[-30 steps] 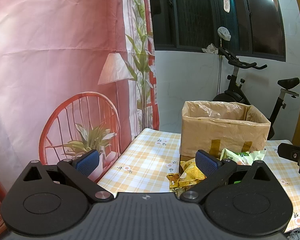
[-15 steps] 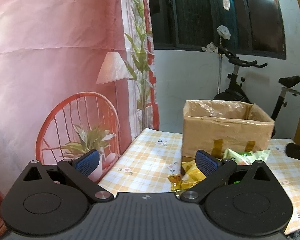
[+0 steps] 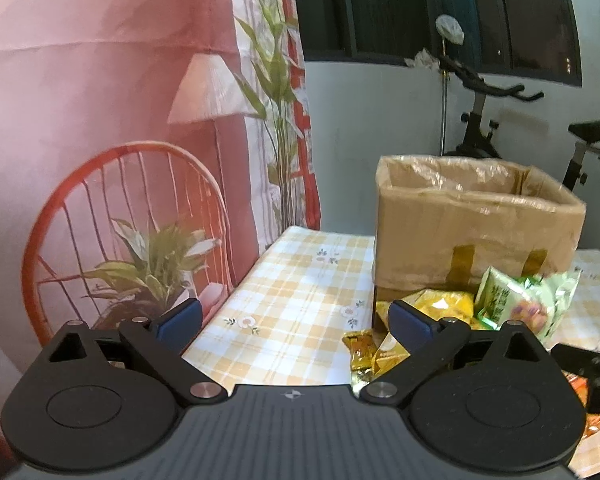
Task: Organize snacks
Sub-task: 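Reach both tools into the snack pile and grasp packets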
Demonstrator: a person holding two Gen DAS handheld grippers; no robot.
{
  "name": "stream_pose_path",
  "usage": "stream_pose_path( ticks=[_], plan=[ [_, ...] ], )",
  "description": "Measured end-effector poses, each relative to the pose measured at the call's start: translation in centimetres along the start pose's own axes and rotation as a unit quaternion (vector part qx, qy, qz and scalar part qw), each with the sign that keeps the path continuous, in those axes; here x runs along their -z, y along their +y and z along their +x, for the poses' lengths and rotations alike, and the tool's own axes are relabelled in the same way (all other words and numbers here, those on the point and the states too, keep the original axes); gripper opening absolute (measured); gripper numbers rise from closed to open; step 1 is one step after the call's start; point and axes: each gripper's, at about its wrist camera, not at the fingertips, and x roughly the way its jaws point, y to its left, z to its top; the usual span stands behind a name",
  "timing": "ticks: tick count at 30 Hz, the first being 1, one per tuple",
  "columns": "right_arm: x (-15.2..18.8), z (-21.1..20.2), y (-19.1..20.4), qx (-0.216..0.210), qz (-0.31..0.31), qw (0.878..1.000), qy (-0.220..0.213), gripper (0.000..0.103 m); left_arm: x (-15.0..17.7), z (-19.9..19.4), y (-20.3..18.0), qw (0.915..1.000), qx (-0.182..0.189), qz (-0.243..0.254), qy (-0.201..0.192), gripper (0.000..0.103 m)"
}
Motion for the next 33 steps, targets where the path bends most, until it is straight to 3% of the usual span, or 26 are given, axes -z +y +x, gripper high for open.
stream_pose_path(
  ticks=[6, 13, 27, 33],
  plan=[
    [1.1, 3.8, 1.1, -0.024, -0.039, 0.998, 0.042, 0.101, 0.9, 2.3, -0.6, 0.9996, 0.010, 0.009, 0.025, 0.100],
    [1.9, 6.1, 0.8, -0.035, -0.042, 0.996, 0.074, 0.099, 1.9, 4.1, -0.9, 0.9984, 0.026, 0.001, 0.050, 0.097],
    [3.1, 9.3, 0.4, -0.040, -0.035, 0.993, 0.106, 0.087, 3.6, 6.3, -1.5, 0.9959, 0.043, -0.007, 0.079, 0.097],
    [3.4, 9.3, 0.6, -0.034, -0.044, 0.994, 0.096, 0.079, 3.9, 6.4, -1.4, 0.9955, 0.042, -0.011, 0.084, 0.097]
  ],
)
